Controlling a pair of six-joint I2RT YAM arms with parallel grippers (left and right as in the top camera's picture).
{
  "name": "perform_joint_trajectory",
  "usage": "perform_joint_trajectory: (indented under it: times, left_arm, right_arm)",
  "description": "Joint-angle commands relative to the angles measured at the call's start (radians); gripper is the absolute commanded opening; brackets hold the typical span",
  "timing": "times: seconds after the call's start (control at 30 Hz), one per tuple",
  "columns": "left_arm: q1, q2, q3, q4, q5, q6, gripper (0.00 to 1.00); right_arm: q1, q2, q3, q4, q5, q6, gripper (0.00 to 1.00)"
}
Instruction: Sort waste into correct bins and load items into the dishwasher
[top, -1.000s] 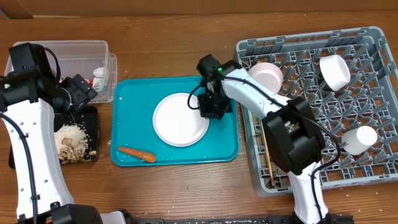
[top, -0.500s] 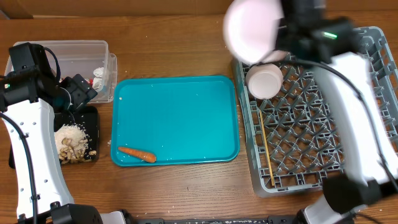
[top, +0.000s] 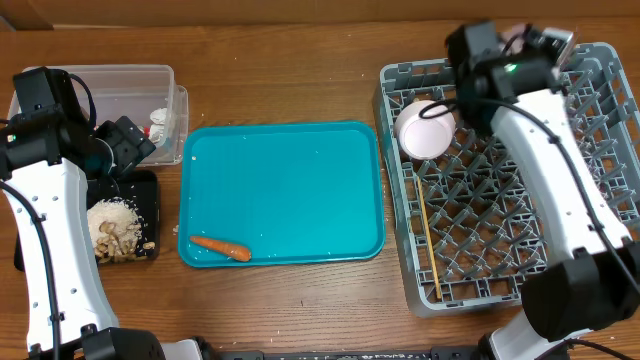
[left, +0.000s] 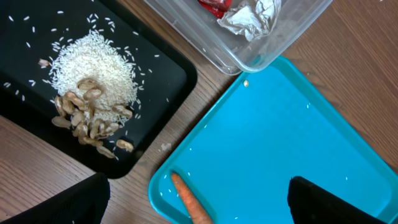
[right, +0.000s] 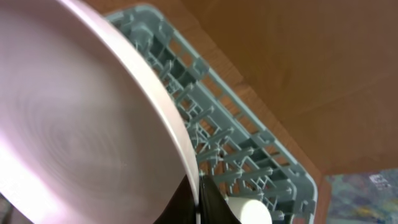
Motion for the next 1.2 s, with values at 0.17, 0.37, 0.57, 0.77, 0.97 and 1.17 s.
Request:
perform_joint_trajectory:
  times: [0.17, 0.37, 0.57, 0.77, 0.97, 1.17]
  left_arm:
    - [0.004, -0.005, 0.006, 0.0, -0.006, 0.02, 0.93]
    - [0.004, -0.005, 0.006, 0.0, -0.007, 0.02, 0.93]
    - [0.004, -0.005, 0.006, -0.003, -0.007, 0.02, 0.93]
    - [0.004, -0.005, 0.006, -0.005, -0.006, 0.02, 0.94]
    - [0.004, -0.005, 0.006, -0.006, -0.007, 0.021, 0.94]
    - [0.004, -0.005, 0.006, -0.006, -0.006, 0.02, 0.96]
  right_arm:
    - [0.004, -0.007, -0.214, 0.107, 0.055, 0.058, 0.04]
    - [0.042, -0.008, -0.214, 0.124, -0.083, 0.056, 0.04]
    - [0.191, -0.01, -0.214, 0.131, -0.417, 0.054, 0.65]
    - [0.223, -0.062, -0.163, 0.131, -0.418, 0.054, 0.76]
    - [0.218, -0.162, -0.004, 0.203, -0.717, -0.238, 0.88]
    - [0.226, -0.148, 0.024, 0.268, -1.314, -0.48, 0.88]
